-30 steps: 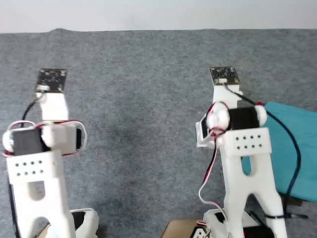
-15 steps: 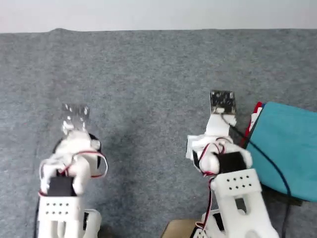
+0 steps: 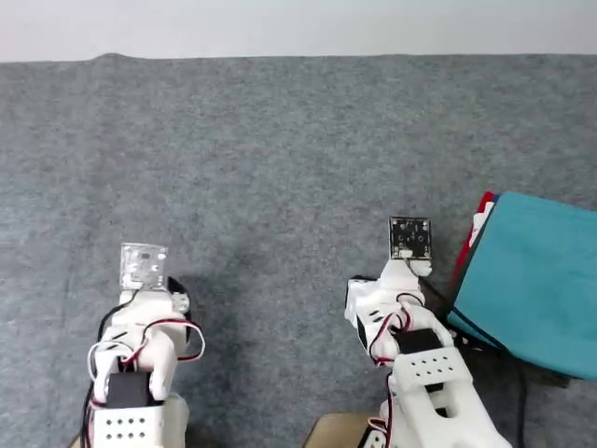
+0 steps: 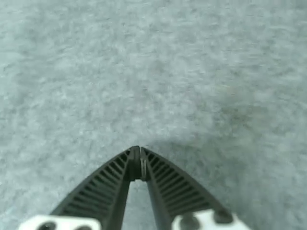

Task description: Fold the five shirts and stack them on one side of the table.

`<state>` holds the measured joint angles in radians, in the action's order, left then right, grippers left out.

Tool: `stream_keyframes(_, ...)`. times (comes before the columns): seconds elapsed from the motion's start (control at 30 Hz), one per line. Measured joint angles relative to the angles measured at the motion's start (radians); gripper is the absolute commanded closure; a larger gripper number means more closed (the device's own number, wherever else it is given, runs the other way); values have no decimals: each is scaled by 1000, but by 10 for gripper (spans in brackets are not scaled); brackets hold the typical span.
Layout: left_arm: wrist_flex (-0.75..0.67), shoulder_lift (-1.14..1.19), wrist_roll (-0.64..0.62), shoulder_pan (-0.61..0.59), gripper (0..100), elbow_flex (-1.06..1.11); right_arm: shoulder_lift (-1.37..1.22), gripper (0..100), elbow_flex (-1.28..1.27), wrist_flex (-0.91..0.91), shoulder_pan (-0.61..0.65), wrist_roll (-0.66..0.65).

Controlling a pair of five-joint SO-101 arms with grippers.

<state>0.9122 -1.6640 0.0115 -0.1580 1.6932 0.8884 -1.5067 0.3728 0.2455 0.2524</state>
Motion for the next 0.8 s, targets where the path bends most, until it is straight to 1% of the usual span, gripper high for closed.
stream_keyframes(0.1, 40, -35, 0, -12, 995, 2, 5, 988, -23, -58, -23, 0)
stream_keyframes(0.23, 61, -54, 0, -17, 995, 2, 5, 988, -52, -143, -98, 0)
stream_keyframes(0.3, 61, -54, -8, -17, 995, 2, 5, 988, -54, -157, -129, 0)
stream_keyframes(0.5, 74, -54, -14, -17, 995, 2, 26, 988, -92, -161, -141, 0)
stream_keyframes(0.67, 110, -54, 44, -17, 994, 2, 215, 988, -152, -157, -138, -21)
stream_keyframes(0.8, 117, -54, 52, -17, 994, 2, 428, 988, -166, -20, -110, -40)
